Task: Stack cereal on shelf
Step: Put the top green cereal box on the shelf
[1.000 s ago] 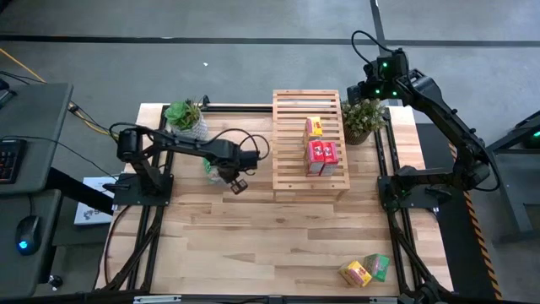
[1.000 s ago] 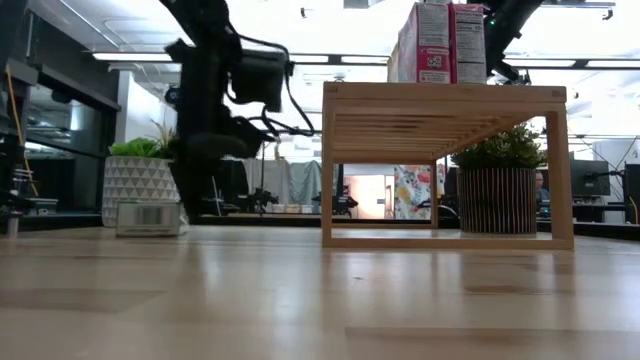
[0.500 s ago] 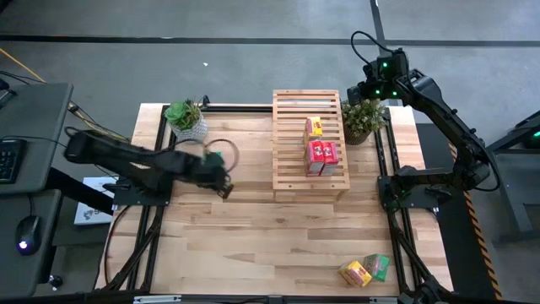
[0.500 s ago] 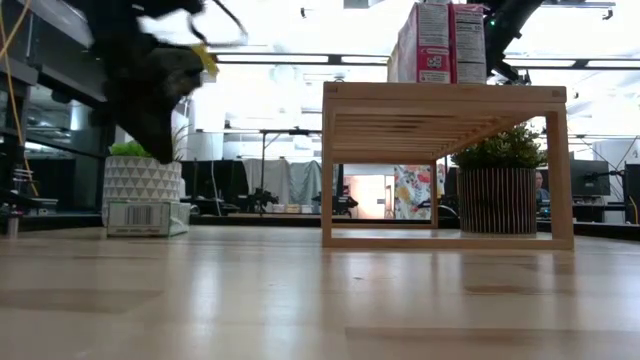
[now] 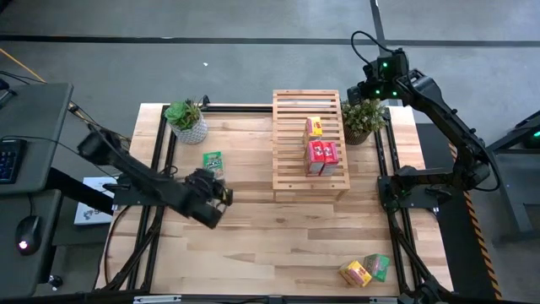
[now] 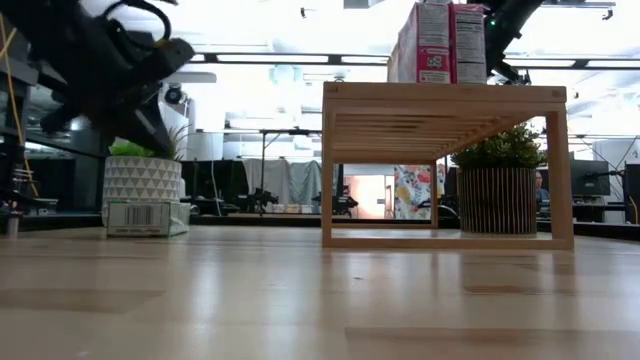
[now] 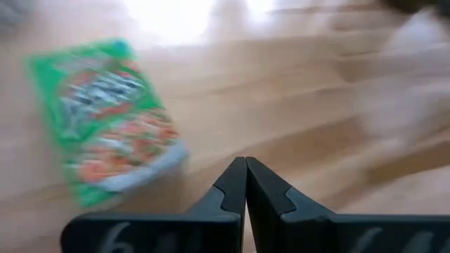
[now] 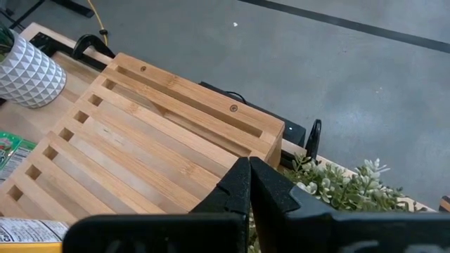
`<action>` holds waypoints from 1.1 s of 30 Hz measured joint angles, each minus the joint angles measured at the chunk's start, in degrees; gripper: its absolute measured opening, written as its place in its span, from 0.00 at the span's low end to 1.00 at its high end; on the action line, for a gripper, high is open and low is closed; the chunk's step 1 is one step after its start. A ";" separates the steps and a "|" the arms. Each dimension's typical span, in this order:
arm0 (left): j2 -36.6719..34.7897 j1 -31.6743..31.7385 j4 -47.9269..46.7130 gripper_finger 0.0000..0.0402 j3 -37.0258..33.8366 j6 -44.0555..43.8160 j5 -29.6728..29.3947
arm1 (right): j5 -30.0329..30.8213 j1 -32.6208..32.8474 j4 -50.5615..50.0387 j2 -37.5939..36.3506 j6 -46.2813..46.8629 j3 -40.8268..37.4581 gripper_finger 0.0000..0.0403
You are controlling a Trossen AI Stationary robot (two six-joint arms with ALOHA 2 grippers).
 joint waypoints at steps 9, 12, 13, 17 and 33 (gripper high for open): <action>17.81 -3.93 -32.11 0.00 17.49 -27.05 3.73 | 0.01 0.01 -0.20 0.01 -0.20 0.00 0.00; 20.88 -4.77 -28.65 0.00 17.72 -26.71 0.16 | 0.00 -0.01 -0.21 0.01 -0.20 0.00 0.00; 21.71 -4.43 -27.97 0.00 17.73 -26.66 -0.71 | 0.00 -0.01 -0.20 0.01 -0.20 0.00 0.00; 24.07 -2.18 -28.28 0.00 17.66 -26.63 -1.17 | -0.02 0.01 -0.22 0.01 -0.24 0.00 0.00; 25.80 0.69 -17.50 0.00 12.17 -26.59 4.17 | 0.00 -0.01 -0.22 0.01 -0.09 0.00 0.00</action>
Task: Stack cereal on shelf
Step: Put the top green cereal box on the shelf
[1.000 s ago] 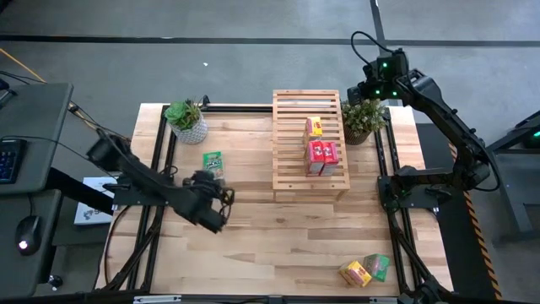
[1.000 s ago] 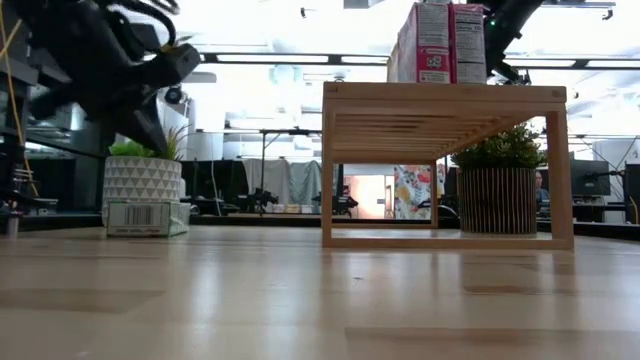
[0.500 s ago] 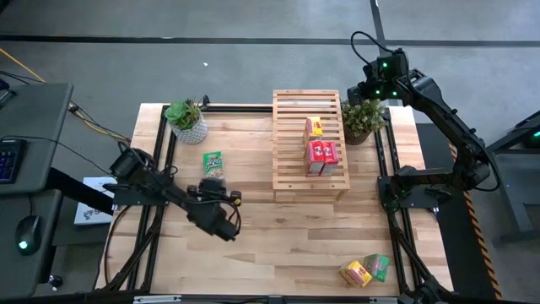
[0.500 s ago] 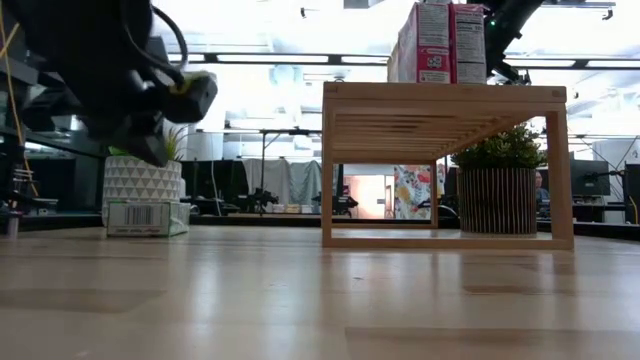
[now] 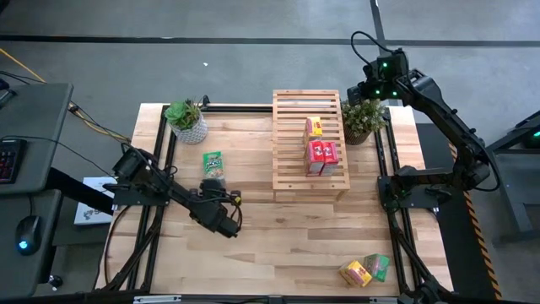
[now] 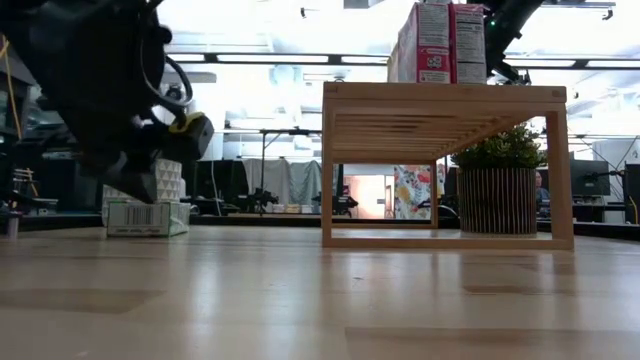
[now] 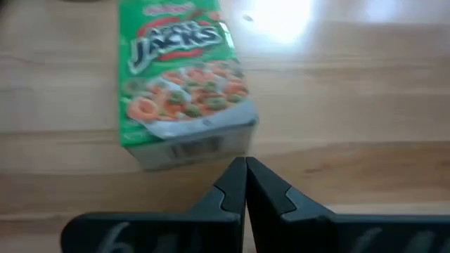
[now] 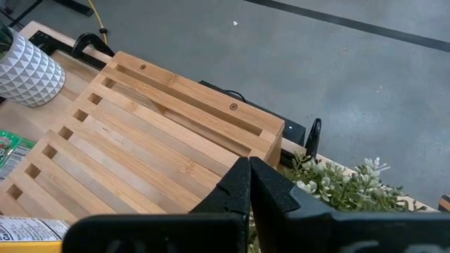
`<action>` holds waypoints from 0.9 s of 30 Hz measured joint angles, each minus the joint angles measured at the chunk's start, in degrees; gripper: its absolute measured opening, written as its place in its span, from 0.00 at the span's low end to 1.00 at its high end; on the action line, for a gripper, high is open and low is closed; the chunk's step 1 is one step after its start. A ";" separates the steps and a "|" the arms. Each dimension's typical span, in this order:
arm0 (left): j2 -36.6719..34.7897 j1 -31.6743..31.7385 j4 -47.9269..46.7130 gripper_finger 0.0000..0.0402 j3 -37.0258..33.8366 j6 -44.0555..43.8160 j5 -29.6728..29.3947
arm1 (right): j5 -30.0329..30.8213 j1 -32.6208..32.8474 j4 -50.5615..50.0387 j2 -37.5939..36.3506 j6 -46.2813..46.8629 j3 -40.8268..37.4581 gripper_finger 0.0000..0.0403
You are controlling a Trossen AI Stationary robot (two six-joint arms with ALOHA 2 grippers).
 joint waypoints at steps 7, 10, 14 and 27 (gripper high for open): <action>2.20 -0.41 5.49 0.00 -0.60 -0.09 0.71 | -0.02 0.00 -0.01 0.00 1.30 0.00 0.00; 2.15 -0.73 11.06 0.00 -2.07 -0.33 0.76 | 0.00 0.01 -0.04 0.00 1.35 0.00 0.00; 3.10 -1.13 15.90 0.00 -3.00 -0.45 0.82 | 0.00 0.02 -0.44 0.00 1.34 0.00 0.00; -6.02 -7.12 -5.01 0.00 1.14 -1.13 -12.54 | -0.02 0.01 -2.19 0.00 0.95 0.00 0.00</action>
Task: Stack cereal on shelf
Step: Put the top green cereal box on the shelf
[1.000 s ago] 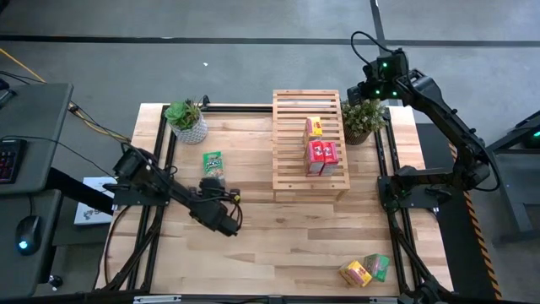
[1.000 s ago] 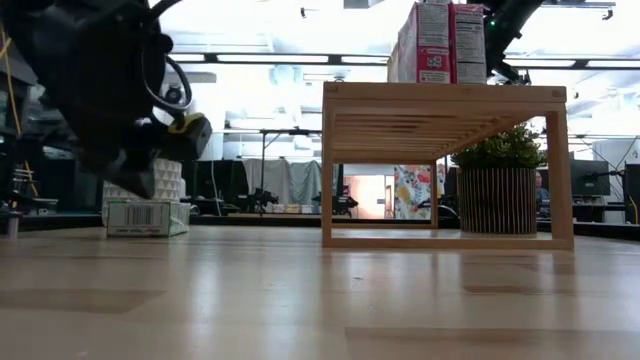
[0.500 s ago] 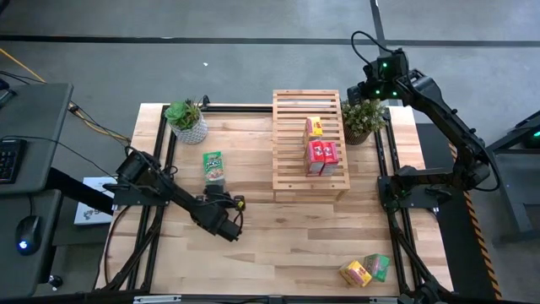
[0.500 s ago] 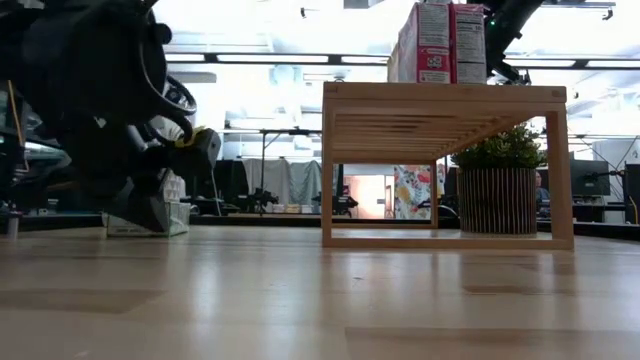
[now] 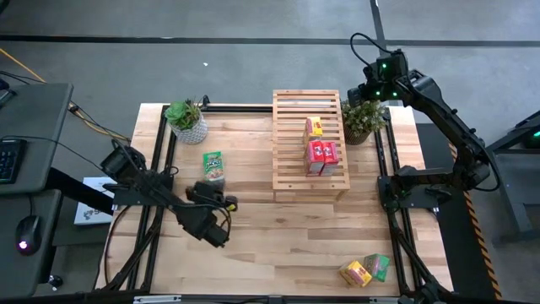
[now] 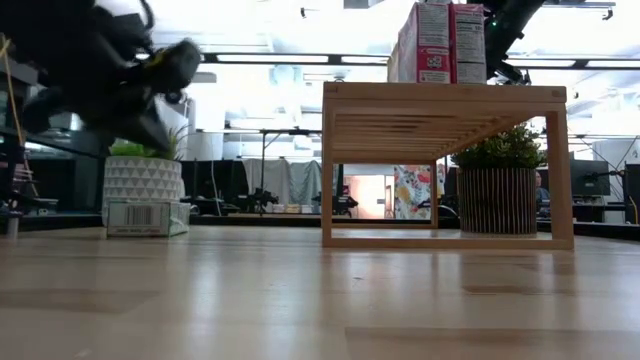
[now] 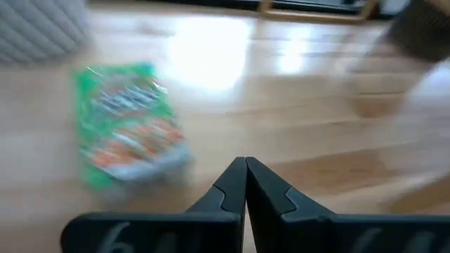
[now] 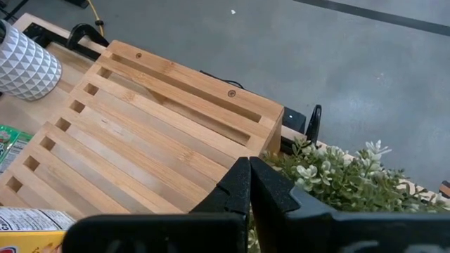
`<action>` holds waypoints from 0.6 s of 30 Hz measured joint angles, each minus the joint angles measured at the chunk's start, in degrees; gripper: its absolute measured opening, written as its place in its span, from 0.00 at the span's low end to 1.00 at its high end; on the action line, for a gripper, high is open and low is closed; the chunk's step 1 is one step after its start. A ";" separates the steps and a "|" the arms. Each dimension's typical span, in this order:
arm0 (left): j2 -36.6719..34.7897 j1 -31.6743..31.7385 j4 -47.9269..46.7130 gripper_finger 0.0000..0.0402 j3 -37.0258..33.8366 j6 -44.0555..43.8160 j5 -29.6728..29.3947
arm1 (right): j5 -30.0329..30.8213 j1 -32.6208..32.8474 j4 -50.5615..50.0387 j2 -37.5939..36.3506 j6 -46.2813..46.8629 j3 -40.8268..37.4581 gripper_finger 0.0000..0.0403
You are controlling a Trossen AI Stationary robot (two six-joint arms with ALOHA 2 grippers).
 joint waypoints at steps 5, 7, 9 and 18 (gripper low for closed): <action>0.14 1.89 1.23 0.00 -3.75 -0.28 -1.63 | 0.00 -0.01 0.00 0.00 0.02 0.00 0.00; 0.48 3.15 3.32 0.00 -5.69 0.01 -1.73 | 0.00 0.00 -0.01 0.00 0.29 0.00 0.00; 0.39 4.04 5.70 0.00 -7.32 0.06 -1.28 | 0.01 0.00 -0.03 0.00 0.38 0.00 0.00; 0.95 3.59 11.95 0.00 -9.37 1.93 4.92 | 0.02 0.01 -0.15 0.00 1.57 0.00 0.00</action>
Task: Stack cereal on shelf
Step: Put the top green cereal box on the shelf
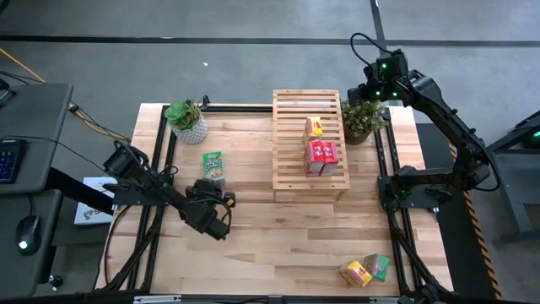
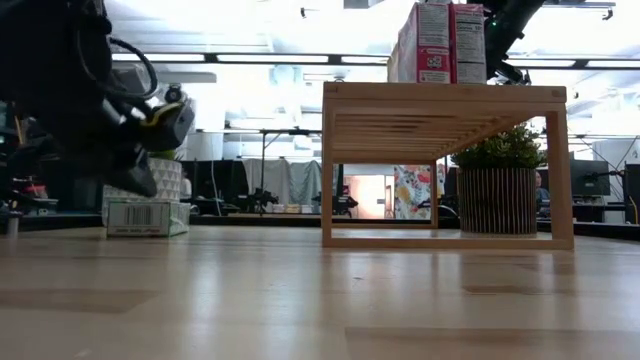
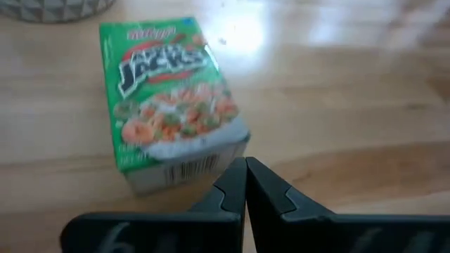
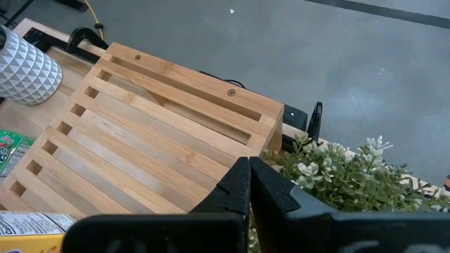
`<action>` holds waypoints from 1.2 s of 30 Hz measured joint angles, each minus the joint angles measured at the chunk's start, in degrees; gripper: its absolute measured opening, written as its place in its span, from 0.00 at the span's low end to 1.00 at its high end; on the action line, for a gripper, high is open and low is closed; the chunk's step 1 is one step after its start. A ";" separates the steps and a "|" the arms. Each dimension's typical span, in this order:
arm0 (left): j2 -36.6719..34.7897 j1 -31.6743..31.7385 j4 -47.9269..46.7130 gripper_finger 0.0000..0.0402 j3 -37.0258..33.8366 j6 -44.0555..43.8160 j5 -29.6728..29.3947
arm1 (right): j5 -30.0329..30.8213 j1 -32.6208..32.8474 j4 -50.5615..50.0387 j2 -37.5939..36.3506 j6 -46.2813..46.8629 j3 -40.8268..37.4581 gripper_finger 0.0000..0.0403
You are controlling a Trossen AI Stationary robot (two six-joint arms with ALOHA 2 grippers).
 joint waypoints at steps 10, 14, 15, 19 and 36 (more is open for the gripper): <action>5.86 -2.07 9.64 0.00 -0.02 -0.83 5.97 | -0.01 -0.02 -0.03 0.00 0.43 0.00 0.00; 4.39 -2.33 5.17 0.00 1.99 -0.53 4.76 | 0.00 0.00 -0.04 0.00 0.52 0.00 0.00; 3.34 -2.56 1.74 0.00 2.83 -0.37 2.99 | 0.00 -0.02 -0.04 0.00 0.52 0.00 0.00; -1.07 -2.54 -13.01 0.00 5.27 -0.26 -5.57 | 0.00 -0.02 -0.03 0.00 0.48 0.00 0.00; 1.52 2.00 -4.82 0.00 -0.24 7.38 -14.05 | 0.72 0.00 -0.24 -0.02 1.86 0.00 0.00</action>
